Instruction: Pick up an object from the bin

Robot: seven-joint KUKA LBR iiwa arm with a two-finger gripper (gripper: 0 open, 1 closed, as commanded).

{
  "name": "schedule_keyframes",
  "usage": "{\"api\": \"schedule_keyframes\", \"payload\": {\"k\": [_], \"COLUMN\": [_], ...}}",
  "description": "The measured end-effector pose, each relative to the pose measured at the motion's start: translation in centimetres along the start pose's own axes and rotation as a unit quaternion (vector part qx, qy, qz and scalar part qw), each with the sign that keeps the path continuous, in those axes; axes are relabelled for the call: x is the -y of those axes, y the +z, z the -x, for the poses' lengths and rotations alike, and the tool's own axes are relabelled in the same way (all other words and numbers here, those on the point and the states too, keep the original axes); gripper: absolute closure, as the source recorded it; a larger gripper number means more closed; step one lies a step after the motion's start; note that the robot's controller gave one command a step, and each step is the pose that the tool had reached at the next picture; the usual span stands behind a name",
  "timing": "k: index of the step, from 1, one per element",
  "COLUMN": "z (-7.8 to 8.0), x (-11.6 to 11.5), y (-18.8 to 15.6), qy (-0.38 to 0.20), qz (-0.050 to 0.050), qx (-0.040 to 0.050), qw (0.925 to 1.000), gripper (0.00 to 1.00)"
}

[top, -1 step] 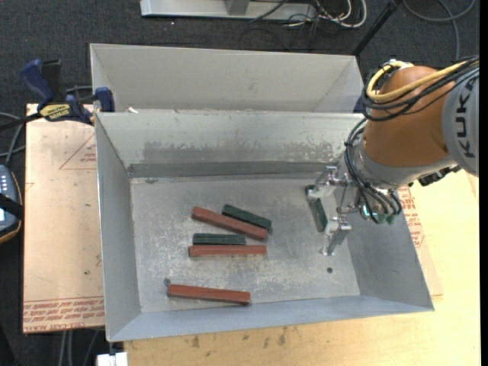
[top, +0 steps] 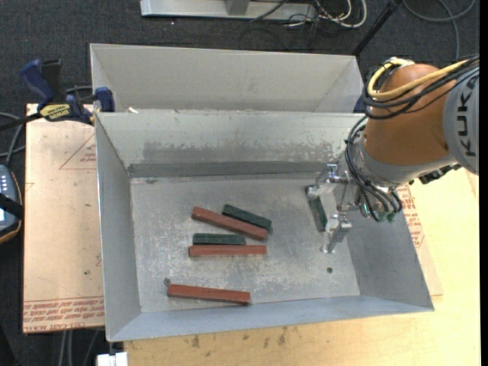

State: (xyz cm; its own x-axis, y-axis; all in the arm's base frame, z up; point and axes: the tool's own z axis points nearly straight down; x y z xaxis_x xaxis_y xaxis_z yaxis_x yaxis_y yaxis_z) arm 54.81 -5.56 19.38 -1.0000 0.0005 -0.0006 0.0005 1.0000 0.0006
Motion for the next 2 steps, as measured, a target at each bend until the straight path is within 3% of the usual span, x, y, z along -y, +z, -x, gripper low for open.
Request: {"api": "schedule_keyframes", "payload": {"k": [1, 2], "z": [2.39, 2.45], "x": [-5.28, -5.24], "y": [9.31, 9.26], "qy": [-0.061, -0.061], "qz": [0.001, 0.000], "qx": [-0.0008, 0.0000], "qw": [0.9982, 0.9981], "gripper": [1.00, 0.00]}}
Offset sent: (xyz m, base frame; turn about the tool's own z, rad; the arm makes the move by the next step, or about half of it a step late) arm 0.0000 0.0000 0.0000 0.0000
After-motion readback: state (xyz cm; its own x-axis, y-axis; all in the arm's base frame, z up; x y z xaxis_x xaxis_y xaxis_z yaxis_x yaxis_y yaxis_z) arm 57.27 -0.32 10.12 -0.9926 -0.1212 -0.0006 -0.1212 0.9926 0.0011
